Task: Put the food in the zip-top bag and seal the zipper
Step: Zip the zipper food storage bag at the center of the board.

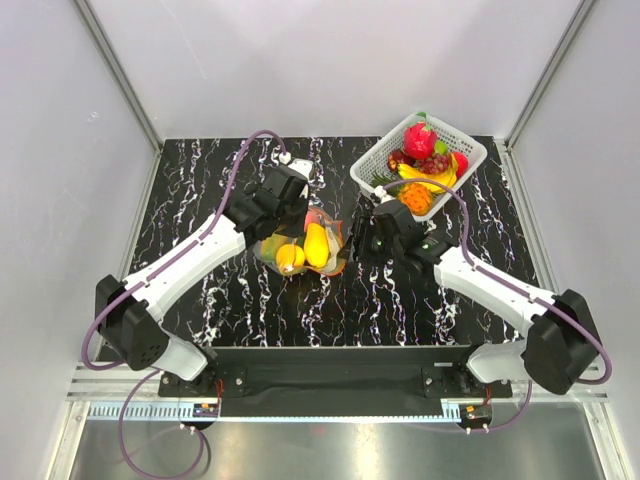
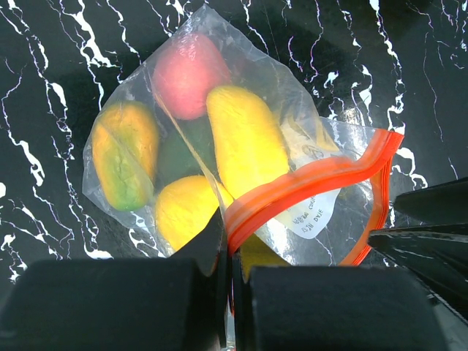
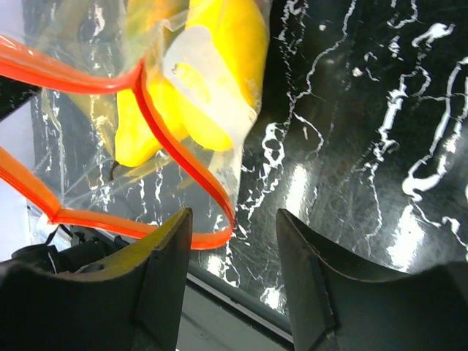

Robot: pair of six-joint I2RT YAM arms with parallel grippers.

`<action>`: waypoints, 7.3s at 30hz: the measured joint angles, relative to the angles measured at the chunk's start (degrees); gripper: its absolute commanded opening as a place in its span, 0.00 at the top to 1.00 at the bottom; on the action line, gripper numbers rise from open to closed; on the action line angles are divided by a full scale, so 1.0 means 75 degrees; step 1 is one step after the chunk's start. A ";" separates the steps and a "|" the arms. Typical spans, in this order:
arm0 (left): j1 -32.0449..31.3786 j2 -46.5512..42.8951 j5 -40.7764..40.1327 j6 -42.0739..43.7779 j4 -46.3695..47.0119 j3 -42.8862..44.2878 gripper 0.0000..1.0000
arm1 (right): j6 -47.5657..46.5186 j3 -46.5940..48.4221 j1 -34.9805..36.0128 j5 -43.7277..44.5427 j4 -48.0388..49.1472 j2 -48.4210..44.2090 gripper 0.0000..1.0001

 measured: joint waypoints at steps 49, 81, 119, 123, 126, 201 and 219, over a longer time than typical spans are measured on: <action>-0.1250 -0.5951 0.1207 0.0117 0.3931 -0.6140 0.02 | 0.0227 0.1128 0.0201 0.1743 -0.2017 -0.1122 1.00; -0.1501 -0.5590 0.1288 0.2978 0.8973 -0.8871 0.20 | 0.0370 0.1268 0.0201 0.1958 -0.2087 -0.1099 1.00; -0.1501 -0.4281 0.2197 0.3209 0.9780 -0.8110 1.00 | -0.2433 0.1180 0.0201 0.1107 -0.2349 -0.2967 0.30; -0.1501 -0.4232 0.2323 0.3212 0.9719 -0.8049 1.00 | -0.3873 0.0901 0.0204 0.0140 -0.1483 -0.2967 0.18; -0.1498 -0.4226 0.2413 0.3206 0.9442 -0.7936 1.00 | -0.4800 0.0825 0.0204 -0.0530 -0.1189 -0.2862 0.15; -0.1437 -0.4823 0.2783 0.2990 0.9346 -0.7734 0.64 | -0.8810 0.1052 0.1719 -0.0933 -0.0988 -0.0764 1.00; -0.1434 -0.3966 0.3010 0.3150 0.9967 -0.7714 0.80 | -0.8717 0.0664 0.1719 -0.1049 -0.0839 -0.1349 1.00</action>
